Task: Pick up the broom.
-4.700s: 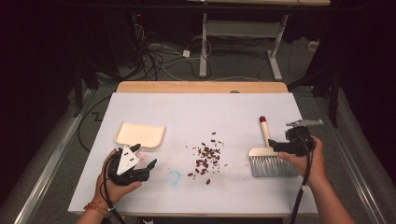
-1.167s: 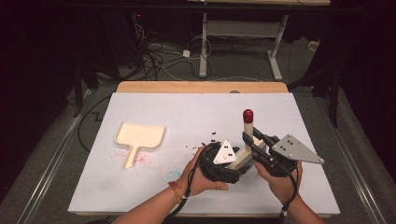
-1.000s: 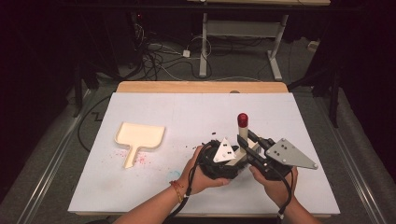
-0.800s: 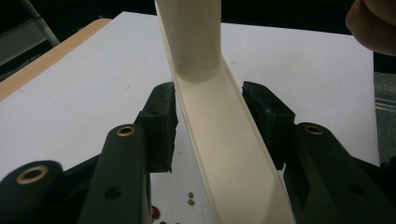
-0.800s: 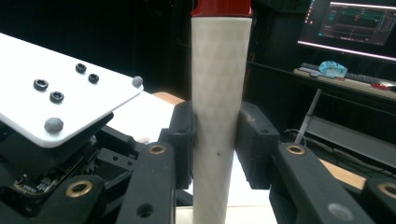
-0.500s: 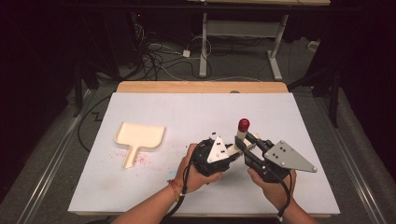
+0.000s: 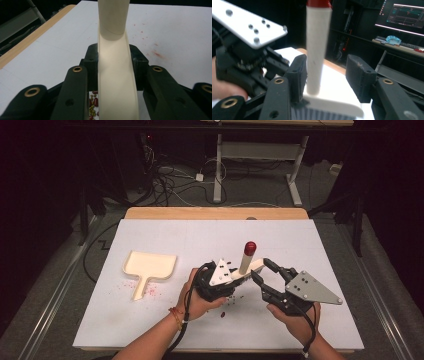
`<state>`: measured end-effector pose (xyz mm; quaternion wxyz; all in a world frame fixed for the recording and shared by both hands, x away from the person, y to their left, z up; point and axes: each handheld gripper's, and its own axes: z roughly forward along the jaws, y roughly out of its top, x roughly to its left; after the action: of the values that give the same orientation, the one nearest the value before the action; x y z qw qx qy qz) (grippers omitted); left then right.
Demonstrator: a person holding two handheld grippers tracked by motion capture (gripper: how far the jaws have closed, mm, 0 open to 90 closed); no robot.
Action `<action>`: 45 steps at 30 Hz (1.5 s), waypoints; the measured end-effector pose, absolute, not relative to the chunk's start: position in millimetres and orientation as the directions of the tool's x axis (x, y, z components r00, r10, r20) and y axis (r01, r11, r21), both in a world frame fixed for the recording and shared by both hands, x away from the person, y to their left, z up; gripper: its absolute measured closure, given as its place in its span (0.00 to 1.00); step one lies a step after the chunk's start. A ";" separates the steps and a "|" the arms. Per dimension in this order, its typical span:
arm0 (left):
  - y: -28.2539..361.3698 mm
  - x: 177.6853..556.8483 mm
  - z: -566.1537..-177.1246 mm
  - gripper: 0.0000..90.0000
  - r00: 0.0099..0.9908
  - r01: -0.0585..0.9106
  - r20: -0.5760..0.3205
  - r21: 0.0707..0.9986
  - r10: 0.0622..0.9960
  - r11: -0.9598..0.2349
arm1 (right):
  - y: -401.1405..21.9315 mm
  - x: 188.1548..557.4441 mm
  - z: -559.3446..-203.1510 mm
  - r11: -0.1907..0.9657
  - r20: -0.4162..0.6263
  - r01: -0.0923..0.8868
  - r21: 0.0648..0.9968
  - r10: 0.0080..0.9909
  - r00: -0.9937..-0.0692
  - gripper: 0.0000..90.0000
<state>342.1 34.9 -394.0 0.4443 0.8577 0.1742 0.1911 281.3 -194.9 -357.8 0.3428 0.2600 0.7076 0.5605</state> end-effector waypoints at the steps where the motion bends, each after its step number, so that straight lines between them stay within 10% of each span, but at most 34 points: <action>1: 36.9 342.5 -393.7 0.72 0.865 0.130 0.176 0.826 0.471 -0.548 | -196.5 281.8 -359.1 0.241 -0.196 -0.015 0.970 0.750 -0.631 0.55; 13: 54.7 348.1 -390.7 0.72 0.892 0.128 0.140 0.834 0.430 -0.536 | -223.1 287.5 -377.2 0.340 -0.243 0.031 0.940 0.727 -0.642 0.47; 28: 56.4 332.7 -388.5 0.72 0.993 -0.061 0.111 0.767 0.039 -0.639 | -212.7 299.6 -391.1 0.458 -0.187 0.053 0.888 0.462 -0.867 0.42; 38: 45.0 328.3 -397.5 0.72 0.993 -0.119 0.076 0.730 -0.093 -0.673 | -199.5 303.1 -407.7 0.581 -0.070 0.056 0.812 0.193 -0.979 0.71; 45: 52.6 330.9 -393.5 0.57 0.994 -0.083 0.111 0.754 0.001 -0.652 | -197.1 302.6 -404.7 0.599 -0.087 0.065 0.798 0.222 -0.971 0.75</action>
<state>330.9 52.6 -393.5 0.4165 0.9074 -0.0227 0.0508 302.6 -197.1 -404.7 0.0888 0.0807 0.8897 0.4405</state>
